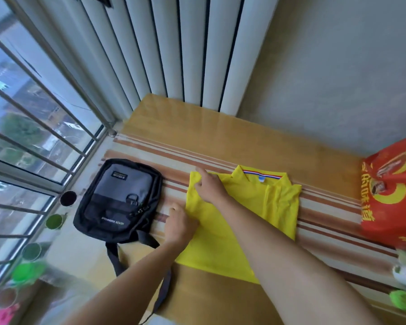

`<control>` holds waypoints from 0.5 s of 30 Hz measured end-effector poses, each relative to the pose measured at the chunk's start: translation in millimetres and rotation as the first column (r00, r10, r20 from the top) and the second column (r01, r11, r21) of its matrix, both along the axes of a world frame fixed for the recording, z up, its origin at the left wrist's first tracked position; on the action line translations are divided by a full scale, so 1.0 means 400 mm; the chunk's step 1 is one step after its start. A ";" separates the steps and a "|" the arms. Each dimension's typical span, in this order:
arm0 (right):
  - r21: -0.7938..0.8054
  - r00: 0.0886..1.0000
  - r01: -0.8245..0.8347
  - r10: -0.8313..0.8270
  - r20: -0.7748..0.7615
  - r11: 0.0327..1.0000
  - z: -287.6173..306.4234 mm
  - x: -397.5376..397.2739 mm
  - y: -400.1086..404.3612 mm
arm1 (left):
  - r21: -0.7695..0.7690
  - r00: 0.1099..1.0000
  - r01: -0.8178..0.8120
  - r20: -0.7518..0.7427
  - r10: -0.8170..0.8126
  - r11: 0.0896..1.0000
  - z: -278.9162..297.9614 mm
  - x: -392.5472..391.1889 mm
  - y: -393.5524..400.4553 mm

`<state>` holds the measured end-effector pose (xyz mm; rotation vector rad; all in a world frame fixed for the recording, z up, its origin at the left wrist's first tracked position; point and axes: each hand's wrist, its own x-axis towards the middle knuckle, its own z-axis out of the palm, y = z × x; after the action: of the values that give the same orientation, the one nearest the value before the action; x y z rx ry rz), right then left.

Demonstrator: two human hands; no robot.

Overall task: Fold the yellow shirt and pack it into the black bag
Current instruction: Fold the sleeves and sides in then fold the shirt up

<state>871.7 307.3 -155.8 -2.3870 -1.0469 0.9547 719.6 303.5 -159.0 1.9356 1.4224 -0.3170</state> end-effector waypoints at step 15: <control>0.015 0.971 0.210 -0.210 0.111 0.978 0.051 -0.001 -0.012 | -0.147 0.953 0.254 -0.132 -0.273 0.956 0.066 -0.012 -0.007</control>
<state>871.3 302.6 -135.3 -2.5129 -0.8102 0.7522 714.8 300.7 -132.8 2.0300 1.2010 -0.6768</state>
